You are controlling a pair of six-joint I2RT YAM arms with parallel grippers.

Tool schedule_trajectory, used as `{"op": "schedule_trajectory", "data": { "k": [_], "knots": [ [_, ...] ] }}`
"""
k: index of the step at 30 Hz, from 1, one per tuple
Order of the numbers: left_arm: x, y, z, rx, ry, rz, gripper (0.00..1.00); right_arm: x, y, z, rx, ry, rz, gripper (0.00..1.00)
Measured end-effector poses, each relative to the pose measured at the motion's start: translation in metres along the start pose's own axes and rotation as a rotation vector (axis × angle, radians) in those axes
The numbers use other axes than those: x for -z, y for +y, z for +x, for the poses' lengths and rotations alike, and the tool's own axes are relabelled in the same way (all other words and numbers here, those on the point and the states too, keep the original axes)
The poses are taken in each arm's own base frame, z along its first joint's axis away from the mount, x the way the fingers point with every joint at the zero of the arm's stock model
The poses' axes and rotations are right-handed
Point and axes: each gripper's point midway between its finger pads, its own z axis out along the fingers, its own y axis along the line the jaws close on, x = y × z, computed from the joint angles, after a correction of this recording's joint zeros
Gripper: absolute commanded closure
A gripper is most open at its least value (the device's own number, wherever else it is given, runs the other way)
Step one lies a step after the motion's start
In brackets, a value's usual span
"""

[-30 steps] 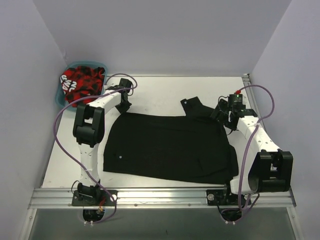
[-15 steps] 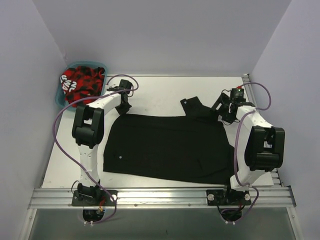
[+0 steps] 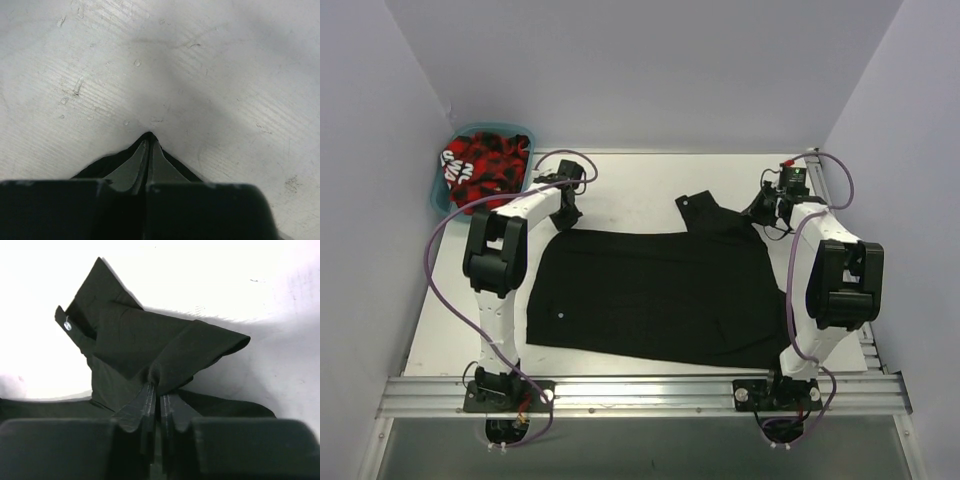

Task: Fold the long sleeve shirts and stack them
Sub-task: Fold the shirt

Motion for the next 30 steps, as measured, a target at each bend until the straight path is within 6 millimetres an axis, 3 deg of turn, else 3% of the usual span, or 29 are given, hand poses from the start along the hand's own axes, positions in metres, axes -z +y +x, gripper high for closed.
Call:
{"op": "schedule_trajectory", "data": {
  "k": [7, 17, 25, 30],
  "knots": [
    [0.009, 0.009, -0.006, 0.002, -0.005, 0.004, 1.0, 0.008, 0.005, -0.004, 0.051, -0.008, -0.024, 1.0],
    [0.056, 0.024, -0.02, 0.03, -0.065, 0.08, 1.0, 0.064, 0.024, -0.016, 0.107, -0.115, -0.072, 1.0],
    [0.069, 0.049, 0.006, 0.011, -0.049, 0.088, 1.0, 0.07, 0.007, 0.022, 0.095, -0.068, -0.044, 1.0],
    [0.09, 0.057, 0.014, 0.001, -0.074, 0.117, 1.0, 0.075, -0.004, 0.046, 0.09, -0.035, -0.01, 1.0]
  ]
}}
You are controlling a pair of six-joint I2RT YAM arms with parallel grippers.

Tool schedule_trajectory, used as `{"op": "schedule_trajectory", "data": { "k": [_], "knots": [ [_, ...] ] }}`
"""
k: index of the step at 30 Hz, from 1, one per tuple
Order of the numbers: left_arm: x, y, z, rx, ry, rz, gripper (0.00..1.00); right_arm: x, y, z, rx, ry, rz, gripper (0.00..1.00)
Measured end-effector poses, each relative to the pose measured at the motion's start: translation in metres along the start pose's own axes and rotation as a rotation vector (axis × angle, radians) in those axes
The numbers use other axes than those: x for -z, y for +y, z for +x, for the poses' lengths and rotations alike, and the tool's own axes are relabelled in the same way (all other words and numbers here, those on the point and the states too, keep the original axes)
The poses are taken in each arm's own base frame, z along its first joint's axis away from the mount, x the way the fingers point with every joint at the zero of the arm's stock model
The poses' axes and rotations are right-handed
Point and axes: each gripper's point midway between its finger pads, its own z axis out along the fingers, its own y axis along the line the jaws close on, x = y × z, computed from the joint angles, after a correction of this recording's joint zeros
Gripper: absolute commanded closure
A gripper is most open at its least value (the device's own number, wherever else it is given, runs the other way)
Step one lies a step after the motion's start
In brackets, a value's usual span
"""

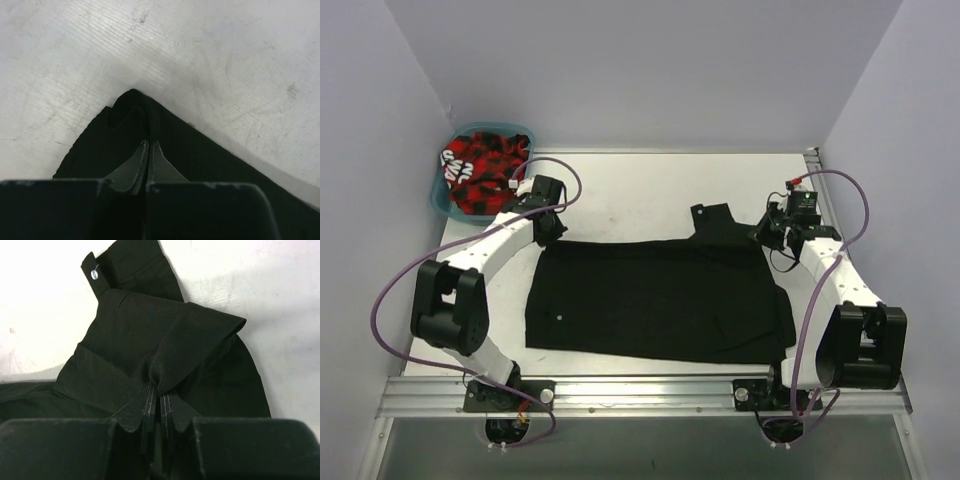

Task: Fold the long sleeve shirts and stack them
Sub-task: Fold the shirt

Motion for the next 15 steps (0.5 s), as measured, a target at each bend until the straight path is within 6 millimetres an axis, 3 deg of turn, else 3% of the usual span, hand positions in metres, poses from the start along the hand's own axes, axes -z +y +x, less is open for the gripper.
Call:
{"op": "schedule_trajectory", "data": {
  "k": [6, 15],
  "knots": [
    [0.023, 0.002, 0.004, -0.038, -0.049, 0.034, 1.0, 0.019, 0.004, 0.009, 0.024, -0.023, 0.018, 1.0],
    [0.029, 0.023, 0.032, -0.09, -0.039, 0.012, 1.0, 0.046, 0.016, 0.022, 0.116, -0.09, 0.067, 1.0]
  ]
}}
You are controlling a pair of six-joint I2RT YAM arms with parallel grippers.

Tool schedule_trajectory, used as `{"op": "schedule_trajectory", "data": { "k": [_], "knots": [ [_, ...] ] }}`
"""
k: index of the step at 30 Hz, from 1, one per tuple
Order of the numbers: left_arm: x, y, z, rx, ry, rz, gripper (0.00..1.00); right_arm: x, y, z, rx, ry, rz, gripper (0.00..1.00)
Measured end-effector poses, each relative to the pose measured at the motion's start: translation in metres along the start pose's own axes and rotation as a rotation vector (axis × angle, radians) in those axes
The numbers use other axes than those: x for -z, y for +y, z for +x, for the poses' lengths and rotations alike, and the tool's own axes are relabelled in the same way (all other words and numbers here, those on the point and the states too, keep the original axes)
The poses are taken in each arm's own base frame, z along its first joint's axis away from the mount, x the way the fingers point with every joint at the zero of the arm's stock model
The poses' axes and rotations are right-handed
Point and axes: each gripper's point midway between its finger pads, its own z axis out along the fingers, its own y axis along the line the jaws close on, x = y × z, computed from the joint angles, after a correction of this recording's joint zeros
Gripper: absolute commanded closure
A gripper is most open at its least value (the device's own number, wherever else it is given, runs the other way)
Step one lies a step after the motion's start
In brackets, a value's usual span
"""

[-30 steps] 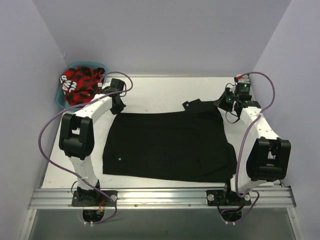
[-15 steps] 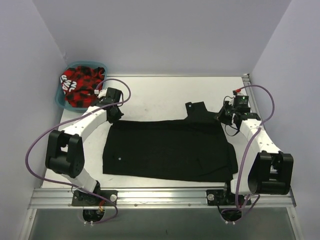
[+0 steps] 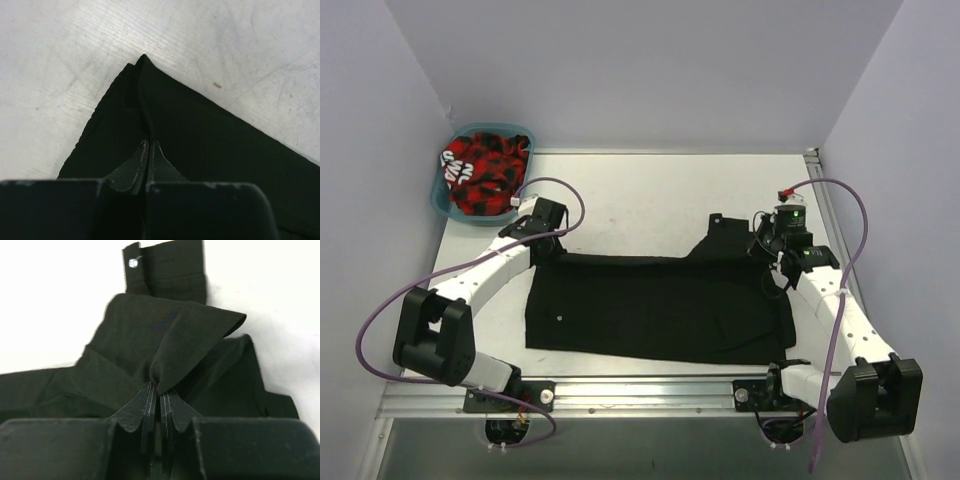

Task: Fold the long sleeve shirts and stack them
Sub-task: Fold the shirt

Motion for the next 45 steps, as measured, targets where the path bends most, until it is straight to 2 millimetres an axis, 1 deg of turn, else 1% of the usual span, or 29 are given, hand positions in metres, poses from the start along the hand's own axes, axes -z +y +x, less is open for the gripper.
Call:
{"op": "schedule_trajectory", "data": {
  "k": [3, 6, 9, 10, 12, 13, 14, 15, 16, 17, 18, 19, 20, 21, 22, 23, 24, 26, 29, 31, 32, 33, 35, 37, 39, 42, 45],
  "knots": [
    [0.003, 0.007, 0.007, 0.013, 0.003, -0.003, 1.0, 0.003, -0.012, 0.01, -0.023, -0.004, 0.049, 1.0],
    [0.001, 0.013, 0.017, 0.024, 0.02, -0.012, 1.0, 0.002, -0.023, 0.03, -0.056, 0.027, 0.088, 1.0],
    [-0.002, 0.019, 0.032, 0.023, 0.05, -0.027, 0.97, 0.0, -0.033, 0.055, -0.089, 0.078, 0.119, 0.94],
    [-0.003, 0.02, 0.036, 0.025, 0.058, -0.031, 0.92, -0.001, -0.037, 0.064, -0.104, 0.098, 0.13, 0.93],
    [-0.005, 0.023, 0.048, 0.026, 0.08, -0.039, 0.89, -0.001, -0.042, 0.078, -0.125, 0.129, 0.146, 0.89],
    [-0.005, 0.025, 0.054, 0.025, 0.092, -0.042, 0.86, -0.001, -0.044, 0.085, -0.136, 0.145, 0.152, 0.81],
    [-0.006, 0.026, 0.06, 0.02, 0.103, -0.044, 0.78, 0.0, -0.044, 0.092, -0.145, 0.164, 0.154, 0.74],
    [-0.005, 0.028, 0.066, 0.013, 0.116, -0.044, 0.71, 0.002, -0.045, 0.096, -0.154, 0.178, 0.158, 0.69],
    [-0.005, 0.029, 0.072, 0.011, 0.125, -0.042, 0.66, 0.003, -0.044, 0.101, -0.156, 0.192, 0.158, 0.58],
    [-0.003, 0.031, 0.076, 0.007, 0.134, -0.04, 0.54, 0.006, -0.044, 0.104, -0.162, 0.202, 0.159, 0.54],
    [-0.001, 0.032, 0.079, 0.003, 0.14, -0.034, 0.47, 0.008, -0.043, 0.106, -0.16, 0.209, 0.159, 0.5],
    [0.002, 0.034, 0.081, 0.001, 0.143, -0.027, 0.37, 0.012, -0.042, 0.107, -0.158, 0.214, 0.155, 0.43],
    [0.005, 0.035, 0.081, -0.001, 0.14, -0.02, 0.33, 0.015, -0.041, 0.108, -0.156, 0.218, 0.155, 0.4],
    [0.01, 0.035, 0.079, -0.005, 0.13, -0.006, 0.2, 0.02, -0.041, 0.107, -0.15, 0.219, 0.155, 0.34],
    [0.015, 0.035, 0.075, -0.009, 0.116, 0.011, 0.16, 0.024, -0.039, 0.103, -0.142, 0.214, 0.153, 0.31],
    [0.02, 0.034, 0.07, -0.014, 0.098, 0.031, 0.13, 0.028, -0.037, 0.095, -0.13, 0.197, 0.151, 0.27],
    [0.026, 0.032, 0.064, -0.017, 0.077, 0.052, 0.03, 0.032, -0.035, 0.084, -0.123, 0.175, 0.154, 0.21],
    [0.037, 0.03, 0.052, -0.036, 0.035, 0.092, 0.03, 0.037, -0.032, 0.057, -0.112, 0.119, 0.165, 0.17],
    [0.054, 0.025, 0.032, -0.085, -0.029, 0.148, 0.03, 0.036, -0.031, 0.009, -0.147, 0.045, 0.184, 0.18],
    [0.062, 0.024, 0.022, -0.122, -0.064, 0.173, 0.02, 0.024, -0.039, -0.017, -0.178, 0.029, 0.216, 0.22],
    [0.065, 0.025, 0.019, -0.142, -0.078, 0.183, 0.03, 0.015, -0.043, -0.025, -0.19, 0.032, 0.23, 0.25],
    [0.068, 0.026, 0.016, -0.165, -0.091, 0.19, 0.03, 0.004, -0.047, -0.03, -0.194, 0.046, 0.242, 0.29],
    [0.071, 0.028, 0.013, -0.21, -0.11, 0.2, 0.03, -0.02, -0.054, -0.036, -0.201, 0.089, 0.26, 0.32],
    [0.073, 0.031, 0.012, -0.248, -0.128, 0.21, 0.03, -0.047, -0.058, -0.036, -0.193, 0.137, 0.261, 0.33],
    [0.074, 0.033, 0.014, -0.276, -0.138, 0.218, 0.02, -0.073, -0.06, -0.032, -0.179, 0.191, 0.257, 0.34],
    [0.076, 0.036, 0.014, -0.299, -0.149, 0.224, 0.03, -0.107, -0.062, -0.024, -0.148, 0.261, 0.244, 0.33],
    [0.077, 0.038, 0.01, -0.303, -0.167, 0.22, 0.03, -0.128, -0.062, -0.023, -0.122, 0.291, 0.225, 0.33]
  ]
}}
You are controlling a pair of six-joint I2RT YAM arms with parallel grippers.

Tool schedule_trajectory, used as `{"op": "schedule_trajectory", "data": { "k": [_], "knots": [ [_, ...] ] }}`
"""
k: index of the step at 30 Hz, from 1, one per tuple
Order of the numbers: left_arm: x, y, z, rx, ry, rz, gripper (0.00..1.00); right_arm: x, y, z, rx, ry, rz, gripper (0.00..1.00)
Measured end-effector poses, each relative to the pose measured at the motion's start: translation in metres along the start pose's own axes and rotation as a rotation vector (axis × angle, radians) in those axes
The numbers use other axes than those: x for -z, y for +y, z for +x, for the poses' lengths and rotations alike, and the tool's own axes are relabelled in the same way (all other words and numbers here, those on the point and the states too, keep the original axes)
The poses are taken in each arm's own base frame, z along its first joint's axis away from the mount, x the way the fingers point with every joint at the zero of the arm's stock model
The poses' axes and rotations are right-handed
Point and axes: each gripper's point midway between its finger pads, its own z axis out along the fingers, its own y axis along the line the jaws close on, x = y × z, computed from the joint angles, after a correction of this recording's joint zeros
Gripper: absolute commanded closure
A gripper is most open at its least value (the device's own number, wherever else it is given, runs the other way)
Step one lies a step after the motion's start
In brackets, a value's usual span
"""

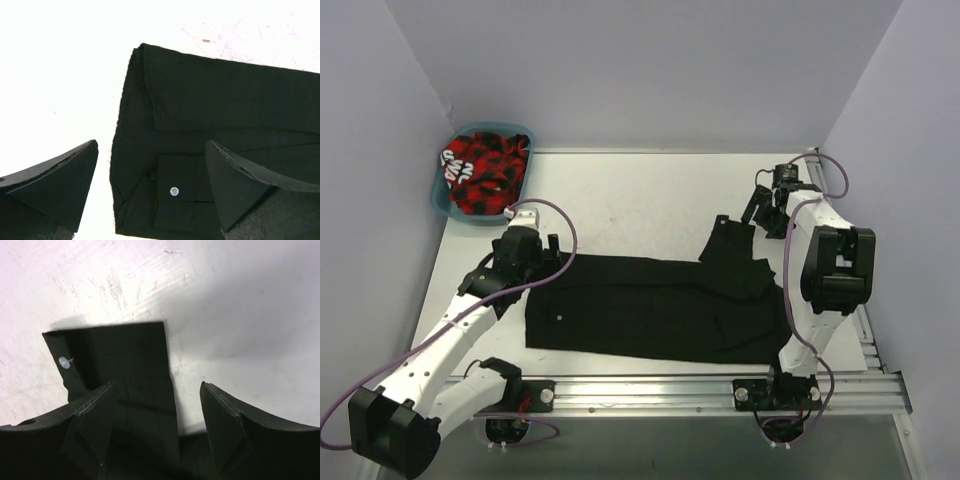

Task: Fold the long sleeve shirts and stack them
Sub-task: Fold the shirt

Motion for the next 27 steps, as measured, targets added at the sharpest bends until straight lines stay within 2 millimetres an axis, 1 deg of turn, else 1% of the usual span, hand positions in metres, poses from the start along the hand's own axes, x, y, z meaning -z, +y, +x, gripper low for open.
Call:
{"op": "schedule_trajectory", "data": {
  "k": [4, 8, 11, 13, 16, 22, 25, 26, 27],
  "knots": [
    [0.002, 0.006, -0.004, 0.0, -0.023, -0.019, 0.03, -0.019, 0.007, -0.009, 0.032, 0.012, -0.019, 0.32],
    [0.004, 0.008, -0.008, 0.008, -0.041, -0.025, 0.02, -0.033, 0.011, -0.012, 0.048, 0.031, -0.031, 0.33],
    [0.004, 0.009, -0.008, 0.009, -0.042, -0.027, 0.03, -0.044, 0.011, -0.01, 0.057, 0.063, -0.025, 0.35],
    [0.004, 0.01, -0.007, 0.008, -0.039, -0.03, 0.03, -0.045, 0.017, -0.015, 0.066, 0.061, -0.027, 0.39],
    [0.004, 0.01, -0.007, 0.009, -0.041, -0.029, 0.03, -0.048, 0.018, -0.012, 0.075, 0.079, -0.011, 0.41],
    [0.005, 0.011, -0.008, 0.013, -0.045, -0.031, 0.03, -0.049, 0.022, -0.008, 0.109, 0.098, 0.041, 0.43],
    [0.004, 0.012, -0.007, 0.012, -0.043, -0.033, 0.03, -0.049, 0.024, -0.004, 0.143, 0.106, 0.079, 0.58],
    [0.004, 0.012, -0.007, 0.012, -0.043, -0.033, 0.03, -0.048, 0.024, -0.002, 0.154, 0.109, 0.088, 0.61],
    [0.004, 0.012, -0.007, 0.013, -0.044, -0.033, 0.03, -0.048, 0.025, 0.0, 0.159, 0.114, 0.095, 0.69]
  ]
}}
